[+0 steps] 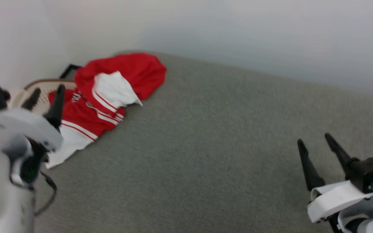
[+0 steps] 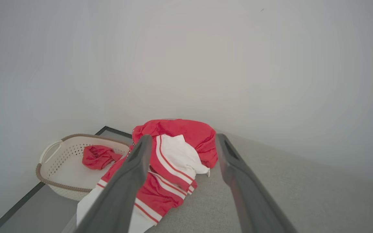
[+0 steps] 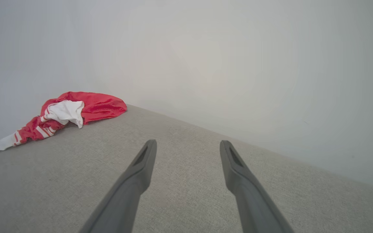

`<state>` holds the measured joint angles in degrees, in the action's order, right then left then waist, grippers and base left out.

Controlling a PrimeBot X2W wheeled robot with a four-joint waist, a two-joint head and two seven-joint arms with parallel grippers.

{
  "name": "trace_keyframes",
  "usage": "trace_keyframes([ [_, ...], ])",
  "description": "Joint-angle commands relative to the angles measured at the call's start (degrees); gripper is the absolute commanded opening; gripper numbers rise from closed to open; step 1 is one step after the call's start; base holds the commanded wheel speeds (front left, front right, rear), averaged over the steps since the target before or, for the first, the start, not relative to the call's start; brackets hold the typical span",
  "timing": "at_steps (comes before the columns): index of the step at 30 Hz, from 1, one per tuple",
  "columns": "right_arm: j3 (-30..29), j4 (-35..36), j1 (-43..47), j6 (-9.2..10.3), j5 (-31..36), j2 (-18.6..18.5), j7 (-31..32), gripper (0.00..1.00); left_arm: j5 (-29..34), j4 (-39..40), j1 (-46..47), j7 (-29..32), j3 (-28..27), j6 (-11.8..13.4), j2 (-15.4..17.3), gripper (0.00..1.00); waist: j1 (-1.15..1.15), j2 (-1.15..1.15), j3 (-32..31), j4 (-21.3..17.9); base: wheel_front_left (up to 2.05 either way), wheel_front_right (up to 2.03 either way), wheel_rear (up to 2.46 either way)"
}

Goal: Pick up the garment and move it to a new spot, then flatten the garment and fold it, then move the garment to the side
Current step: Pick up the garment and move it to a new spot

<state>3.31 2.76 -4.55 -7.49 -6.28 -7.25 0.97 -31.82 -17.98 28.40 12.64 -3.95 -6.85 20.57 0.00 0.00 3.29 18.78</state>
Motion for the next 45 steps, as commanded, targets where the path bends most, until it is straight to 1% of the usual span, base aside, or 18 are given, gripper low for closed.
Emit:
trace_keyframes([
  [1, -0.2, 0.6, -1.1, 0.0, 0.2, -0.4, 0.2, 1.0, -0.1, -0.9, 1.7, 0.7, 0.1, -0.2, 0.7, 1.0, 0.0, 0.0, 7.3, -4.4, 0.0, 0.0, 0.0],
  [5, -0.3, 3.7, -2.5, 0.0, 0.0, -1.6, 1.5, 1.0, -2.3, -8.1, 9.0, 5.8, 1.0, -0.4, 2.4, 1.0, 0.0, 0.0, 11.6, -5.6, 0.0, 0.0, 0.0],
  [10, 0.0, 7.5, -4.6, 0.0, -0.2, -2.9, 3.5, 1.0, -4.4, -17.8, 17.1, 11.3, 2.1, -0.5, 3.6, 1.0, 0.0, 0.0, 16.5, -6.8, 0.0, 0.0, 0.0],
  [14, 0.4, 10.4, -6.5, 0.0, -0.5, -4.2, 5.3, 1.0, -5.1, -25.7, 22.7, 15.3, 2.2, 0.5, 4.5, 1.0, 0.0, 0.0, 20.3, -8.0, 0.0, 0.0, 0.0],
  [15, 0.4, 11.0, -6.9, 0.0, -0.6, -4.4, 5.7, 1.0, -5.4, -27.5, 23.8, 15.9, 2.4, 0.7, 4.3, 1.0, 0.0, 0.0, 21.1, -8.3, 0.0, 0.0, 0.0],
  [18, 0.7, 13.1, -8.1, 0.0, -0.7, -5.0, 7.1, 1.0, -5.4, -32.6, 26.9, 17.9, 2.6, 1.1, 5.3, 1.0, 0.0, 0.0, 23.7, -9.3, 0.0, 0.0, 0.0],
  [22, 0.3, 15.4, -8.8, 0.0, -0.7, -5.6, 8.7, 1.0, -5.4, -38.1, 30.5, 19.0, 2.9, 1.3, 5.8, 1.0, 0.0, 0.0, 26.4, -10.4, 0.0, 0.0, 0.0],
  [26, -0.3, 17.2, -8.9, 0.0, -0.9, -5.8, 9.9, 1.0, -5.3, -42.6, 32.8, 18.8, 3.0, 1.9, 6.0, 1.0, 0.0, 0.0, 28.3, -10.9, 0.0, 0.0, 0.0],
  [30, -0.7, 18.2, -8.7, 0.0, -1.1, -5.7, 10.5, 1.0, -5.5, -47.1, 33.2, 18.1, 3.2, 2.3, 5.0, 1.0, 0.0, 0.0, 29.0, -11.0, 0.0, 0.0, 0.0],
  [31, -0.7, 18.3, -8.6, 0.0, -1.0, -5.7, 10.6, 1.0, -5.6, -48.2, 33.1, 17.8, 3.2, 2.3, 4.7, 0.95, 0.0, 0.0, 29.0, -11.0, 0.0, 0.0, 0.0],
  [32, -0.8, 18.4, -8.6, 0.0, -0.9, -5.6, 10.8, 1.0, -5.9, -49.1, 33.1, 17.5, 3.2, 2.2, 4.3, 0.72, 0.0, 0.0, 29.0, -10.9, 0.0, 0.0, 0.0],
  [33, -0.8, 18.5, -8.5, 0.0, -0.9, -5.5, 11.0, 1.0, -5.8, -49.8, 33.2, 17.3, 3.3, 2.0, 4.0, 0.44, 0.0, 0.0, 28.8, -10.7, 0.0, 0.0, 0.0],
  [34, -0.8, 18.5, -8.5, 0.0, -0.9, -5.4, 11.0, 1.0, -5.9, -50.3, 33.3, 16.8, 3.4, 1.8, 3.8, 0.24, 0.0, 0.0, 28.6, -10.5, 0.0, 0.0, 0.0],
  [35, -0.8, 18.4, -8.4, 0.0, -1.0, -5.3, 11.1, 1.0, -6.1, -50.9, 33.4, 16.4, 3.3, 1.7, 3.8, 0.0, 0.0, 0.0, 28.3, -10.3, 0.0, 0.0, 0.0],
  [39, -0.5, 17.4, -7.8, 0.0, -1.4, -5.1, 10.7, 1.0, -6.1, -52.2, 34.2, 14.9, 3.4, 1.3, 4.5, 0.0, 0.0, 0.0, 26.1, -9.4, 0.0, 0.0, 0.0],
  [45, 0.3, 14.9, -6.0, 0.0, -2.1, -4.1, 9.4, 1.0, -4.7, -51.2, 36.4, 9.9, 4.5, 0.7, 6.8, 0.0, 0.0, 0.0, 20.6, -8.0, 0.0, 0.0, 0.0],
])
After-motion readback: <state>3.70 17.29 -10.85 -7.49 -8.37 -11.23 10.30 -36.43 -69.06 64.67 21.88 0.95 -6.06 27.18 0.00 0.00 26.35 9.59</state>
